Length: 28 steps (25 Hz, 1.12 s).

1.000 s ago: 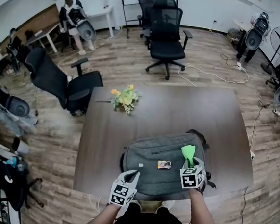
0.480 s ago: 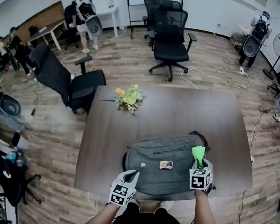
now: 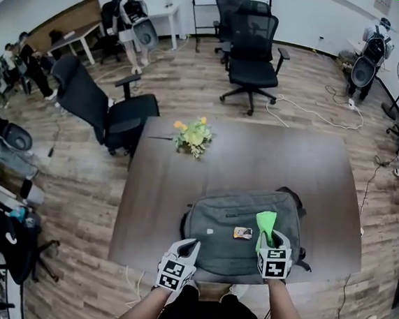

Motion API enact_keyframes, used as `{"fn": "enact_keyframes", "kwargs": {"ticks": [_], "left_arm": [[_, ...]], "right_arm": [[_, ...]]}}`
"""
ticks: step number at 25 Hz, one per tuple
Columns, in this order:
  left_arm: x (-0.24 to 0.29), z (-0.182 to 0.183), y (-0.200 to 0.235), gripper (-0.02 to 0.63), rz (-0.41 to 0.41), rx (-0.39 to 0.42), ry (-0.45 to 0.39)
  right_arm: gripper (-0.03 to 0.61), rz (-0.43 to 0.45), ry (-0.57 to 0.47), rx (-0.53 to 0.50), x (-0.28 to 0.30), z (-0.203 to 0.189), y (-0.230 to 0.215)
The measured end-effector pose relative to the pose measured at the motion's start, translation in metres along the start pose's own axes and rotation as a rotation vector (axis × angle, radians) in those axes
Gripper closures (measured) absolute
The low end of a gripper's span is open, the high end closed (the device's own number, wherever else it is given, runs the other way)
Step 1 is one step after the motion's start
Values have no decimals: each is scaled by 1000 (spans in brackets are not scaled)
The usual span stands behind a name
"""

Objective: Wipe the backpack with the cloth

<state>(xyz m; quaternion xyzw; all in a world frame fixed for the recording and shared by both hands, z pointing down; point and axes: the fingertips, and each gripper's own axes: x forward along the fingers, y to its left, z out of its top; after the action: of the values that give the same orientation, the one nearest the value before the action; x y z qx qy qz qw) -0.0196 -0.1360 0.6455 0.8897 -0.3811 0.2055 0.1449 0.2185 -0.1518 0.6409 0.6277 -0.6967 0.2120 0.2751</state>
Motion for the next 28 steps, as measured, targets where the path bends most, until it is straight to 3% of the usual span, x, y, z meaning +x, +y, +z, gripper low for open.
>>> {"fn": "enact_keyframes", "kwargs": {"ticks": [15, 22, 28], "left_arm": [[-38, -27, 24, 594, 119, -82, 30], [-49, -30, 28, 594, 158, -79, 26], [-57, -36, 31, 594, 167, -95, 43]], "right_arm": [[492, 427, 81, -9, 14, -18, 170], [491, 532, 129, -57, 18, -22, 229], [491, 526, 174, -111, 25, -32, 241]]}}
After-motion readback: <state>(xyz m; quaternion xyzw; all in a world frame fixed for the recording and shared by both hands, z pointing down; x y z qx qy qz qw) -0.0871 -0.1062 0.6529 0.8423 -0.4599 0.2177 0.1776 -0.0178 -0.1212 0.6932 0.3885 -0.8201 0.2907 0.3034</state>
